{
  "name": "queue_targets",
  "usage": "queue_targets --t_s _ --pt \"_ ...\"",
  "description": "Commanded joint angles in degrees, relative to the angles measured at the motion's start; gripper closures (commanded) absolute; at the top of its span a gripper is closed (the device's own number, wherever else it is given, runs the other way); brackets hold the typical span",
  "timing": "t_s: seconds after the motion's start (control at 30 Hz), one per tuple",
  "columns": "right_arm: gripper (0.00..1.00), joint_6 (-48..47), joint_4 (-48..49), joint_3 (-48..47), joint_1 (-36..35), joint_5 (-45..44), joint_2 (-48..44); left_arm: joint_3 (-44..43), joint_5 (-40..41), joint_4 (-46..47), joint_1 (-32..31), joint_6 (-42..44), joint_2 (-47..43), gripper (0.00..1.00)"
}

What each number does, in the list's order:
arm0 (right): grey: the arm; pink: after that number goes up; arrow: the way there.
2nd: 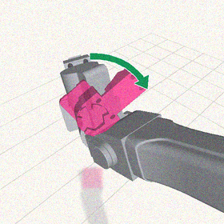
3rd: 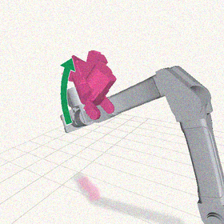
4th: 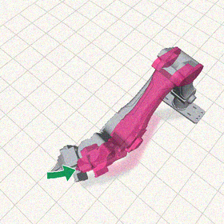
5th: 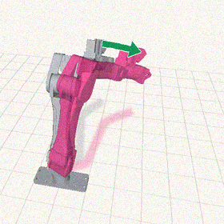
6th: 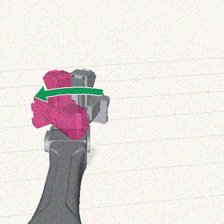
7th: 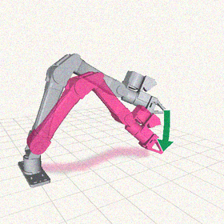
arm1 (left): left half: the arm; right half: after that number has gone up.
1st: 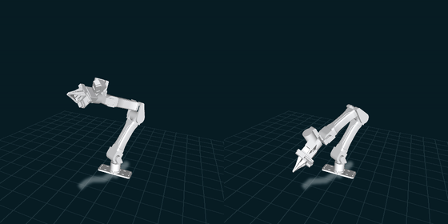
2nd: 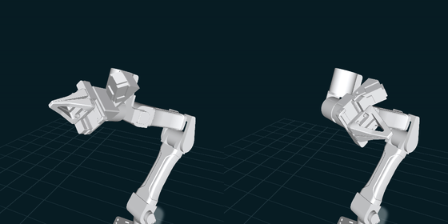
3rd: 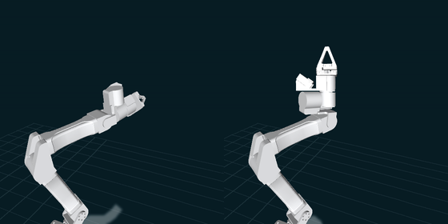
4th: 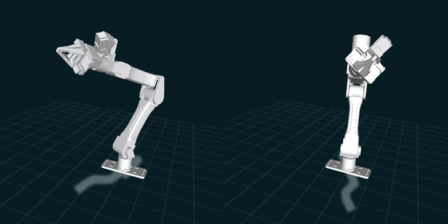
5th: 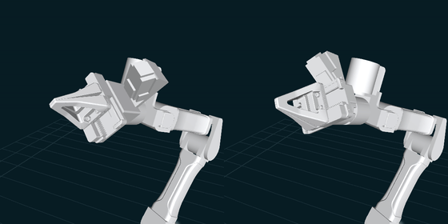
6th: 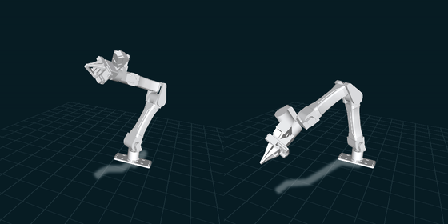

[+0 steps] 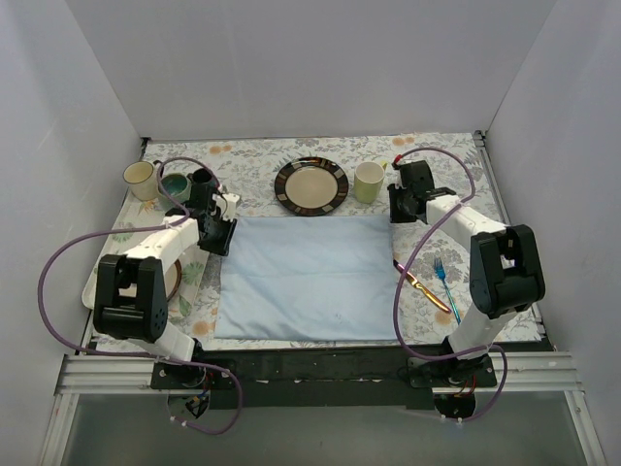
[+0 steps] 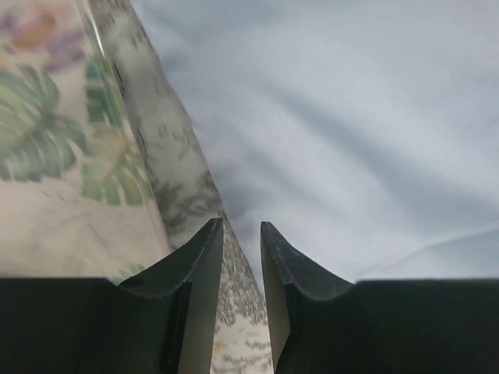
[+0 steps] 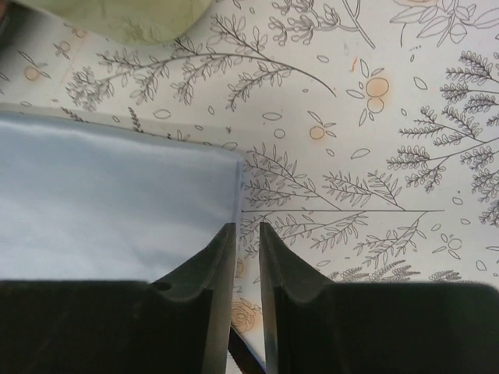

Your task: Set the dinner table for one person

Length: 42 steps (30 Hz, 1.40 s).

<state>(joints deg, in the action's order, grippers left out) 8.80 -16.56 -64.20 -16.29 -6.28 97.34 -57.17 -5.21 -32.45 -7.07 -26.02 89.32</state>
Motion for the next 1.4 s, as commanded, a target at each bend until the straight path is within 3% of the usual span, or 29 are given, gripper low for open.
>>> queue_targets --t_s 0.0,0.07,0.13,0.37,0.67,0.87,1.0,1.03,1.07,1.13,1.27,1.37 --pt "0.66 0.87 3.98 -2.15 0.74 4.87 0.57 4.51 0.65 -3.85 0.22 1.94 -5.55 0.75" --pt "0.56 1.31 5.13 -2.24 0.65 5.84 1.70 5.48 -2.15 -5.25 0.22 2.46 -6.61 0.75" --pt "0.52 1.92 5.04 -3.12 0.74 5.58 2.94 6.53 -3.57 -7.88 0.13 2.47 -6.53 0.76" --pt "0.62 5.00 5.48 -5.40 2.49 5.40 8.65 12.77 -2.97 -7.55 -0.14 2.65 -6.53 0.76" --pt "0.62 4.92 4.87 -4.78 3.99 1.46 6.56 11.29 0.55 -7.27 -0.22 2.29 -7.49 0.73" --pt "0.55 3.86 3.72 -5.93 3.90 -2.50 -1.34 0.50 -4.78 -10.45 -0.22 3.26 -9.95 0.54" --pt "0.53 4.12 4.34 -3.40 3.73 -2.16 -7.24 -7.16 -14.37 1.80 -0.22 -3.40 -8.73 0.34" --pt "0.52 4.38 4.69 -2.69 3.64 -1.46 -9.95 -8.82 -15.34 4.91 -0.31 -5.77 -7.68 0.25" --pt "0.52 4.30 5.13 -1.64 3.55 -1.19 -11.28 -10.14 -15.61 7.55 -0.23 -12.06 -6.36 0.22" --pt "0.52 4.04 6.01 0.99 3.11 -1.10 -15.22 -13.04 -16.57 12.75 -0.31 -17.20 -0.04 0.14" --pt "0.52 3.86 5.84 4.17 2.94 -0.58 -20.60 -26.55 -20.18 14.25 -0.40 -27.04 14.01 0.12" --pt "0.52 4.21 4.96 6.36 2.76 0.13 -24.29 -36.57 -19.40 12.24 -0.40 -29.69 24.92 0.12"
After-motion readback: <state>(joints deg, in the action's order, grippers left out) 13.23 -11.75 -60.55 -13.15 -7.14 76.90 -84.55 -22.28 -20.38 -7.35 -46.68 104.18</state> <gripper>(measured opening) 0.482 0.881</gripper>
